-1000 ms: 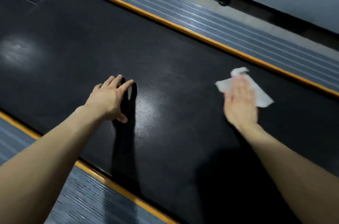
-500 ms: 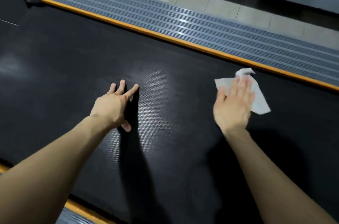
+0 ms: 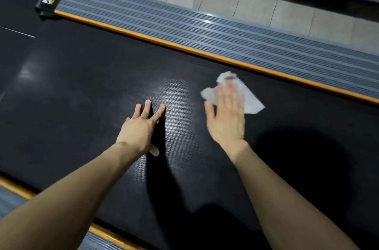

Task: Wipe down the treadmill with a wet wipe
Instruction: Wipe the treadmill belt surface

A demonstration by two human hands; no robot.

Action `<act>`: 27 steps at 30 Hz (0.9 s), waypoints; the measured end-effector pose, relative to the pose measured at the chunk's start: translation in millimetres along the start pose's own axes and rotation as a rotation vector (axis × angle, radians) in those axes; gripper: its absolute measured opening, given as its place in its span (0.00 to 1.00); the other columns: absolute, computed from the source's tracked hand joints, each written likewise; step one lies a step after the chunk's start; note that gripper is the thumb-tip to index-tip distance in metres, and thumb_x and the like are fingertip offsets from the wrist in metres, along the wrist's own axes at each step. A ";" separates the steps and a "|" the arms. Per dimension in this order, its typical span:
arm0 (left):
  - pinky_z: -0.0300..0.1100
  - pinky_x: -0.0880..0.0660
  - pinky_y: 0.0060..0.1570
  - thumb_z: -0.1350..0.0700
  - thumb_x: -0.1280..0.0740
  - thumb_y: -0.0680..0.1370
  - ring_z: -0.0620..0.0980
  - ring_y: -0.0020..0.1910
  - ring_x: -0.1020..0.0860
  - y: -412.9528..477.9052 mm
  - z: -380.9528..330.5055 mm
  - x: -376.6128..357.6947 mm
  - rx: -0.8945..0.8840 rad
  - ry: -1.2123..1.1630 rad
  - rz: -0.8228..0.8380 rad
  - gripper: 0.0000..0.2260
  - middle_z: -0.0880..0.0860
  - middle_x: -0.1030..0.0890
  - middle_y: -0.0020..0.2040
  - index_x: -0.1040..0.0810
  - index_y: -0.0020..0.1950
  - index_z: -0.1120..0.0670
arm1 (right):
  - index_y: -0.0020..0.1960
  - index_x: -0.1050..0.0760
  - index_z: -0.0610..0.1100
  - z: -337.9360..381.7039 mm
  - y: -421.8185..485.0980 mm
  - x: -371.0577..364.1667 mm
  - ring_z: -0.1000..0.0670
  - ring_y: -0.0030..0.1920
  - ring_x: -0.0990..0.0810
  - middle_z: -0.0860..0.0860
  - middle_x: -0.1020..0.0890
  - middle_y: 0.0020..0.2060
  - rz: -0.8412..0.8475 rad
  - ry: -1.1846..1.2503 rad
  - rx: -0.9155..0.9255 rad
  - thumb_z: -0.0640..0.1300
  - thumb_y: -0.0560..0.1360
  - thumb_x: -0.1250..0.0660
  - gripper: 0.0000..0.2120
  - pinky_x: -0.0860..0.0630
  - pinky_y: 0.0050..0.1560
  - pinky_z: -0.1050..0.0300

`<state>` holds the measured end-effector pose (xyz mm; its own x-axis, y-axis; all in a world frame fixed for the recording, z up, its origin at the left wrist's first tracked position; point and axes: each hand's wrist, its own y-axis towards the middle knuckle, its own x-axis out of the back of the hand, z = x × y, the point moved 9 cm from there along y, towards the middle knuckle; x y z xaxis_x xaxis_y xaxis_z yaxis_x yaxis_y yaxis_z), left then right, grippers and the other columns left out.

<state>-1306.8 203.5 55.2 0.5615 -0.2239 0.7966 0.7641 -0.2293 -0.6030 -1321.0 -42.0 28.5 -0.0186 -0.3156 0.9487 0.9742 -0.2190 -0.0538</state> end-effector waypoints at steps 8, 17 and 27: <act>0.67 0.30 0.74 0.41 0.13 0.60 0.68 0.85 0.55 8.0 -1.2 -8.0 -0.019 0.047 0.003 0.73 0.60 0.61 0.87 0.67 0.85 0.42 | 0.88 0.50 0.49 40.2 7.2 -9.3 0.52 0.86 0.56 0.51 0.50 0.87 0.301 -0.161 0.613 0.61 0.88 0.54 0.31 0.52 0.85 0.44; 0.74 0.34 0.73 0.43 0.13 0.63 0.73 0.84 0.57 8.4 -7.7 -12.6 -0.040 0.080 0.070 0.72 0.64 0.62 0.85 0.68 0.86 0.47 | 0.87 0.62 0.53 25.4 26.4 1.9 0.53 0.85 0.63 0.54 0.60 0.86 0.637 -0.410 0.678 0.67 0.83 0.66 0.36 0.60 0.85 0.48; 0.55 0.22 0.64 0.30 0.22 0.69 0.62 0.73 0.25 21.1 -11.4 25.2 -0.375 0.588 0.277 0.65 0.66 0.33 0.79 0.60 0.87 0.55 | 0.86 0.42 0.43 -80.6 -57.3 30.6 0.44 0.86 0.46 0.45 0.42 0.85 -0.059 -0.125 -0.242 0.55 0.86 0.48 0.31 0.41 0.81 0.35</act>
<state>-1280.2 182.2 62.0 0.3747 -0.7655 0.5231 0.4013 -0.3748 -0.8358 -1395.5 -113.5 35.5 -0.0307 -0.1823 0.9828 0.8898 -0.4528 -0.0562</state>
